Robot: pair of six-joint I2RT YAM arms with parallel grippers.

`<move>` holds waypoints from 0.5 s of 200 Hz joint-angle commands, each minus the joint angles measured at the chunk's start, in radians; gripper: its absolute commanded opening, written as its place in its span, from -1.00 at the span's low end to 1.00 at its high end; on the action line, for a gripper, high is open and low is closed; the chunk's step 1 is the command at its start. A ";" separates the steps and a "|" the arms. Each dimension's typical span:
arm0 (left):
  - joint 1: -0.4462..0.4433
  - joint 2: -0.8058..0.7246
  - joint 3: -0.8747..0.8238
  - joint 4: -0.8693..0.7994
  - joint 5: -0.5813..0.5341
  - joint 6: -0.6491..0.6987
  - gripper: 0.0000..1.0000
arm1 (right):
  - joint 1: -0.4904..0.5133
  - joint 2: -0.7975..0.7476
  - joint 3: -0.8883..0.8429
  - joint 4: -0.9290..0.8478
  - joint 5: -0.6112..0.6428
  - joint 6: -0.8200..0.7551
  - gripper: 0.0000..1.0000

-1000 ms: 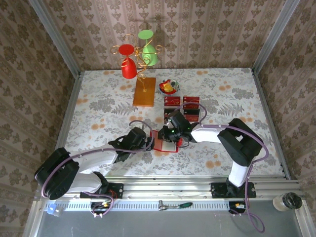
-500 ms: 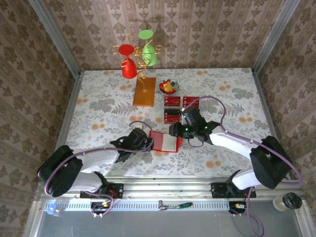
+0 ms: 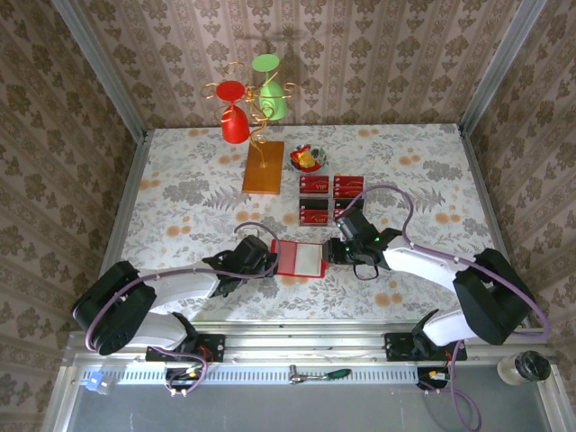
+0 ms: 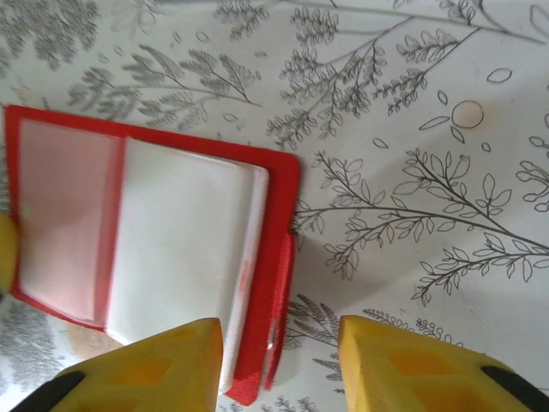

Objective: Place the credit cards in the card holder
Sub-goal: Move the card holder to the center of the table.

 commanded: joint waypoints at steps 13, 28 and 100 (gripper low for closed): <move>0.001 -0.037 0.004 -0.039 -0.010 -0.008 1.00 | -0.009 0.024 -0.017 0.015 0.021 -0.012 -0.51; -0.001 -0.074 0.021 -0.065 -0.011 0.000 1.00 | -0.012 0.021 -0.019 0.019 0.016 -0.008 -0.62; -0.015 -0.156 0.143 -0.123 0.026 0.048 1.00 | -0.017 0.005 -0.028 0.023 0.001 -0.006 -0.86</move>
